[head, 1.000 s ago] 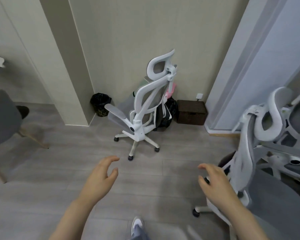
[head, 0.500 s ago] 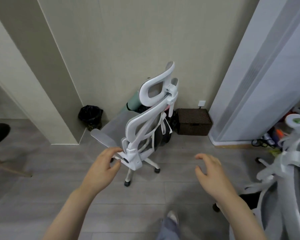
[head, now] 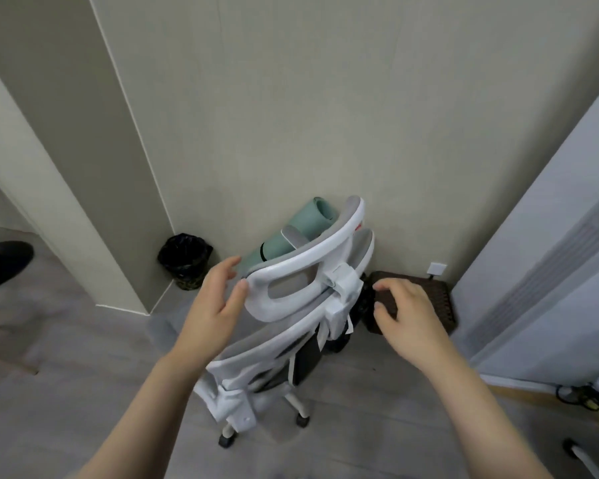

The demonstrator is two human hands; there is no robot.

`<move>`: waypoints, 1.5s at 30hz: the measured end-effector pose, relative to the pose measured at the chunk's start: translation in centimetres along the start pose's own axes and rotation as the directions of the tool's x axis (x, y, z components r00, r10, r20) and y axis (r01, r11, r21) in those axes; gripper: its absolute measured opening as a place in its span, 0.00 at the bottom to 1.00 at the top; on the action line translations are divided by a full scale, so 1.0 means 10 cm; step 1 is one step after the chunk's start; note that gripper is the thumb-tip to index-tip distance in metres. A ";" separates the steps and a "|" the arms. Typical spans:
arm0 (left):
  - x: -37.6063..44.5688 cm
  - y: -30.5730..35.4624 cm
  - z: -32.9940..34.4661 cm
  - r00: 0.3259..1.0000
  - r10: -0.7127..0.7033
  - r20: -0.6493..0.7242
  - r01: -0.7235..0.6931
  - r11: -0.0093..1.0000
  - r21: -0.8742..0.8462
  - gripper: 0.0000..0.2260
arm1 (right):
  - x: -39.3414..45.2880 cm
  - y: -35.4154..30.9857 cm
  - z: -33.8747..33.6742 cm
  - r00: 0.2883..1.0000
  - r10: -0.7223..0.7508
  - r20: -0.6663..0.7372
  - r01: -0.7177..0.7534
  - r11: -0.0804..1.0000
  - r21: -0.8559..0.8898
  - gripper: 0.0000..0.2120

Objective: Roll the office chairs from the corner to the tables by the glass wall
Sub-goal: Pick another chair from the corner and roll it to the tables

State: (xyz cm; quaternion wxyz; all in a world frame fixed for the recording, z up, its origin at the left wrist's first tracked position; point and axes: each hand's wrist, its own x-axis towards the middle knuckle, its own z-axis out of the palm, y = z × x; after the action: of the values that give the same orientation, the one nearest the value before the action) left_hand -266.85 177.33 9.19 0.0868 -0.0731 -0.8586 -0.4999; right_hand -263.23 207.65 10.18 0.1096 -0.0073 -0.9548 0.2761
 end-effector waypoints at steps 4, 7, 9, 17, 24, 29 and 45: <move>0.32 0.12 0.23 0.996 0.087 0.033 -0.087 0.996 -0.015 0.18 | 0.75 -0.09 -0.09 0.992 -0.125 -0.011 0.125 0.991 0.041 0.14; 0.42 0.13 0.32 0.995 0.099 -0.005 -0.099 0.995 -0.012 0.15 | 1.14 -0.24 -0.03 0.970 -0.230 -0.077 0.238 0.965 0.108 0.11; 0.44 0.11 0.34 0.995 0.096 -0.022 -0.096 0.995 -0.024 0.16 | 1.31 -0.29 0.04 0.950 -0.296 -0.095 0.305 0.948 0.094 0.12; 0.25 -0.04 0.34 0.991 0.076 -0.107 -0.088 0.990 -0.115 0.17 | 1.41 -0.37 0.38 0.842 -0.457 -0.288 0.481 0.877 0.015 0.16; 0.10 -0.08 0.33 0.980 0.055 -0.192 -0.085 0.985 -0.153 0.18 | 1.34 -0.39 0.54 0.772 -0.474 -0.424 0.542 0.839 0.049 0.17; -0.18 -0.17 0.18 0.968 0.012 -0.250 -0.060 0.981 -0.186 0.19 | 1.15 -0.59 0.64 0.707 -0.534 -0.464 0.626 0.778 0.060 0.19; -1.90 -0.38 -0.91 0.900 -0.112 -0.421 0.046 0.985 -0.165 0.23 | -0.45 -1.68 1.07 0.602 -0.651 -0.462 0.759 0.646 0.080 0.21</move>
State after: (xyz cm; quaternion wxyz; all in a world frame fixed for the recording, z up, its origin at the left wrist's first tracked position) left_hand -248.44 166.79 6.15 0.2471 0.0672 -0.7805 -0.5703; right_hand -260.29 187.42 9.34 0.3992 0.3336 -0.7883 0.3285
